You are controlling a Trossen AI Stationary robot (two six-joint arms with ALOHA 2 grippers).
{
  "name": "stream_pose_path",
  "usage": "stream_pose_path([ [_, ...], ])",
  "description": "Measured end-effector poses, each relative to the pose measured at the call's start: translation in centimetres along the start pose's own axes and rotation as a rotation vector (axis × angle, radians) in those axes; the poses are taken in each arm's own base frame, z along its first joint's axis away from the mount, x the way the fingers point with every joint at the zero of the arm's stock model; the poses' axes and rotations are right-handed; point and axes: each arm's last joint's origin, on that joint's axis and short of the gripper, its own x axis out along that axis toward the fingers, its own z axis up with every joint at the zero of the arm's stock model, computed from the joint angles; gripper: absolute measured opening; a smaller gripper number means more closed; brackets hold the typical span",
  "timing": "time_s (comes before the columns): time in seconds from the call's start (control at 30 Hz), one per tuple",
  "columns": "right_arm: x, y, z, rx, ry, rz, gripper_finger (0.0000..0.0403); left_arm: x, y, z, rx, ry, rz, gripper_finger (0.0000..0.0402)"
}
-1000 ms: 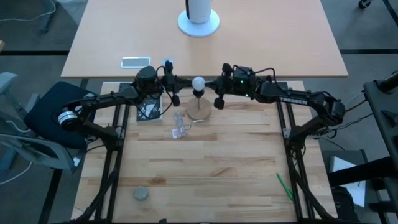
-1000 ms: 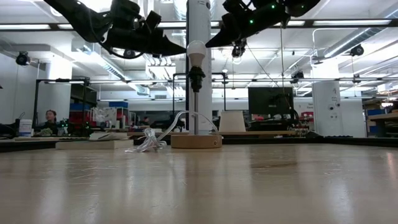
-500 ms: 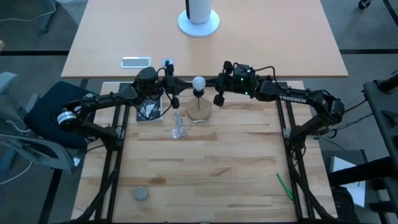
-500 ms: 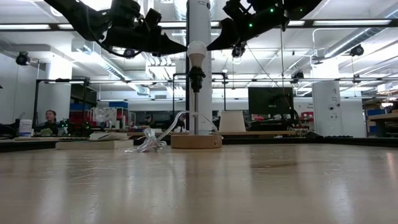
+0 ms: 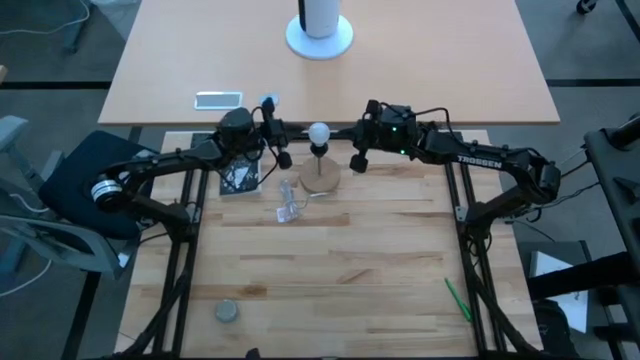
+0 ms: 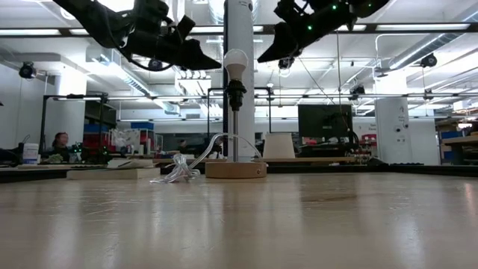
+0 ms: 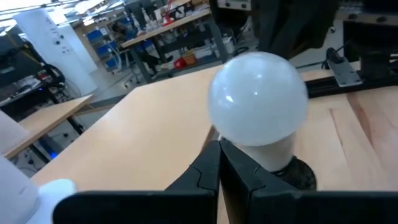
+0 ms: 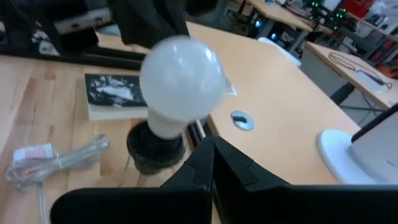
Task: Screw lightbulb
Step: Remove the lightbulb from the lamp
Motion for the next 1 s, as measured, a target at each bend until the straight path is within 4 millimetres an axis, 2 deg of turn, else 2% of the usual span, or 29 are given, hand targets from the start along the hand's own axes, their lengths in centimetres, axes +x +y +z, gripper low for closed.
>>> stream_pose_path([
  [0.33,0.9,0.6,-1.5,0.012,-0.095,0.005,0.0000,0.5,-0.2,-0.6,-0.020,0.020,-0.009,0.0000],
  [0.67,1.0,0.8,-1.4,0.022,-0.164,0.042,0.0000,0.5,-0.3,-0.5,-0.029,0.012,-0.016,0.0000],
  [1.0,2.0,0.9,-1.6,0.024,-0.192,0.025,0.0000,0.6,-0.7,-0.2,-0.026,-0.026,-0.081,0.0000],
])
